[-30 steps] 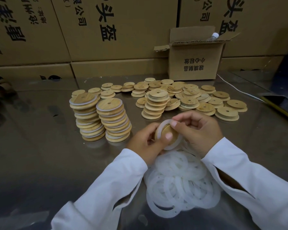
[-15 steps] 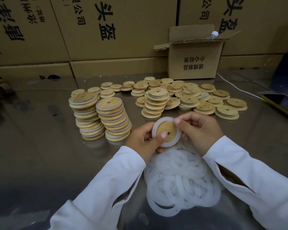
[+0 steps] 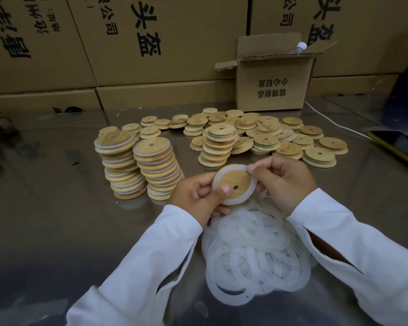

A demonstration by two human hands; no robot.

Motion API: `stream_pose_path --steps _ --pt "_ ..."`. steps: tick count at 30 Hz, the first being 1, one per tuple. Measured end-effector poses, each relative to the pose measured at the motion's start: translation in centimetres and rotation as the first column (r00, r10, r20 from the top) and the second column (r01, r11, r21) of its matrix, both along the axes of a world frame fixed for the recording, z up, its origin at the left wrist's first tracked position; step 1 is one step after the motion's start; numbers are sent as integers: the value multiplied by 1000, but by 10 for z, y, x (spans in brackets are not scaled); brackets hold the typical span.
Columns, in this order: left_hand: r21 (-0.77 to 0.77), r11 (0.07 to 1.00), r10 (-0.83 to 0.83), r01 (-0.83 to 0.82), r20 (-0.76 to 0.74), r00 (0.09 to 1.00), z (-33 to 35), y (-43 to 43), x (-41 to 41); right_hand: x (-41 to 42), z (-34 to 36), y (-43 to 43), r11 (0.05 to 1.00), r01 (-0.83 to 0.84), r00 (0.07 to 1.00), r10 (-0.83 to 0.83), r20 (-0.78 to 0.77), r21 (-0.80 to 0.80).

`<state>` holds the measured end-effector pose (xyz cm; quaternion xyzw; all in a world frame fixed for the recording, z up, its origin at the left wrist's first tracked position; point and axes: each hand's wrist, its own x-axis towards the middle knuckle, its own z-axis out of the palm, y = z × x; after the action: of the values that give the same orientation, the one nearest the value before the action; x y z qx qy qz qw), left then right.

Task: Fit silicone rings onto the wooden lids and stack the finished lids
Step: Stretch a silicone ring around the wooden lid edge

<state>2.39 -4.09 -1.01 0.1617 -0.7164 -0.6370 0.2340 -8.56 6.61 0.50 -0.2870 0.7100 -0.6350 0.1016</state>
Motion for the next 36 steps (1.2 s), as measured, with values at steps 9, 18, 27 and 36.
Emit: stream_pose_path --steps 9,18,27,36 --pt "180 984 -18 17 7 1000 6 -2 0 -1 -5 -3 999 25 993 -27 -111 -27" --pt "362 929 -72 75 -22 997 8 -2 0 -1 5 2 1000 -16 998 15 -62 -16" --pt "302 953 16 -15 1 1000 3 6 -4 2 -7 1 1000 12 982 -15 -191 -19" --pt "328 945 3 4 -22 1000 -3 3 -7 8 -9 3 995 97 920 -89 -381 3"
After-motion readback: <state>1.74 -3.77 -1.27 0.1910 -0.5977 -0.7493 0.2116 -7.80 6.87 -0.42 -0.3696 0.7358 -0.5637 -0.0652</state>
